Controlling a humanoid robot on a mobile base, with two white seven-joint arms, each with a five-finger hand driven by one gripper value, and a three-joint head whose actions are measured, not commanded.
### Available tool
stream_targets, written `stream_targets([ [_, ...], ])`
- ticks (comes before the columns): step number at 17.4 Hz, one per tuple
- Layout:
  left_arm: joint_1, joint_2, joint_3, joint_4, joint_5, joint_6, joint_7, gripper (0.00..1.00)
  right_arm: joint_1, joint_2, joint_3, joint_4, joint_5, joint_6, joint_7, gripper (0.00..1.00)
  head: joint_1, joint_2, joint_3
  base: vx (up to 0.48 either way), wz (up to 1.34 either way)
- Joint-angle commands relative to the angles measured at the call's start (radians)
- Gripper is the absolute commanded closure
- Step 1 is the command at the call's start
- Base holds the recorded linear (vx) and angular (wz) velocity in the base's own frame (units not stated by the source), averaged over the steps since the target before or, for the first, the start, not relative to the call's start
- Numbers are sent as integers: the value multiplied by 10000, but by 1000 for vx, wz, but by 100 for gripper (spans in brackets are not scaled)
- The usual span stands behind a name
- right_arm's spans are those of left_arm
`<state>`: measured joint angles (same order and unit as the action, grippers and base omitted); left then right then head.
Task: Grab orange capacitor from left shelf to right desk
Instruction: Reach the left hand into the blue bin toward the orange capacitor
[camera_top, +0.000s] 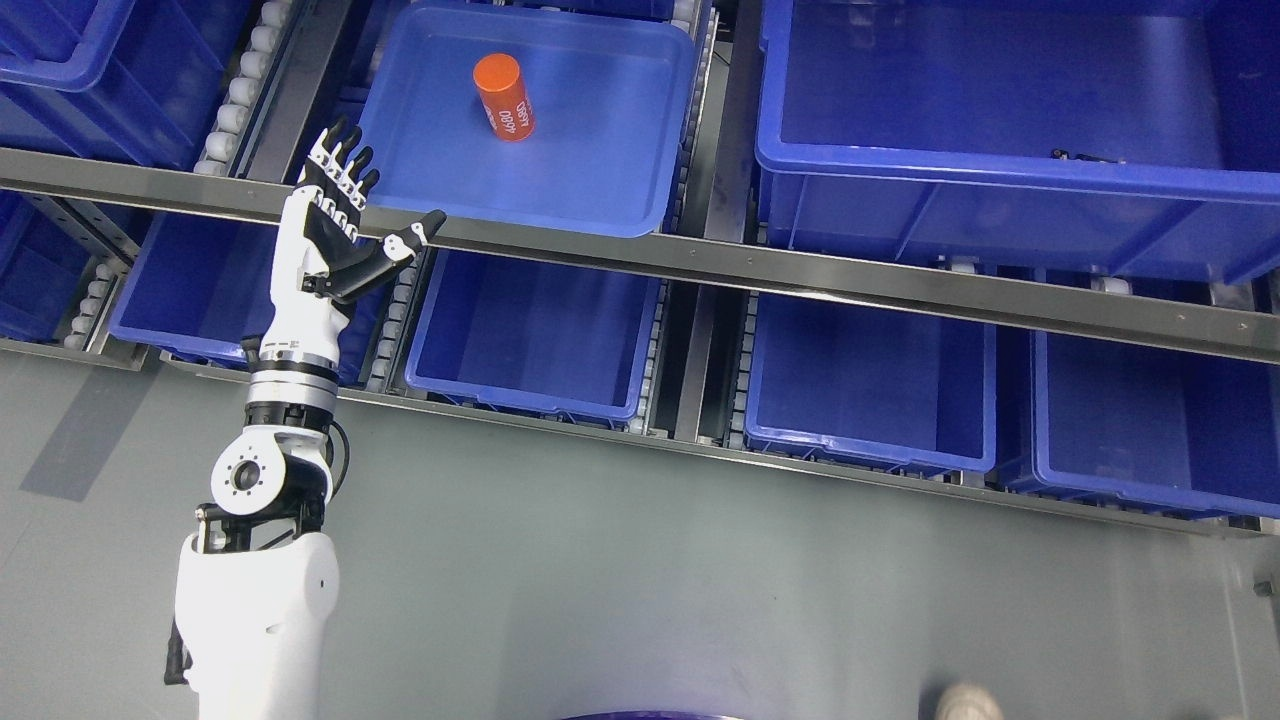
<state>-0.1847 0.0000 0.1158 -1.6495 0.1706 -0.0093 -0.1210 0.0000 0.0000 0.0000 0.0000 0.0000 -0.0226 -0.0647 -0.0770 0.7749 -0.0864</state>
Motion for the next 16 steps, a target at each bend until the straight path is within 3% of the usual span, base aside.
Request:
stream_targets([
  [1,7,175,8,81,12,-76,-2,0,230,-174,-107,-175,77,-4,2,0,0,0,0,0,0],
  [7,-758,175,-7,861,-95,-14,-2,0,230,-174,-107,-175,61,-4,2,0,0,0,0,0,0],
  [16,-4622,175,-23,5890,-738,-45,-48,0,230,-174,-107,-175,61,-4,2,0,0,0,0,0,0],
])
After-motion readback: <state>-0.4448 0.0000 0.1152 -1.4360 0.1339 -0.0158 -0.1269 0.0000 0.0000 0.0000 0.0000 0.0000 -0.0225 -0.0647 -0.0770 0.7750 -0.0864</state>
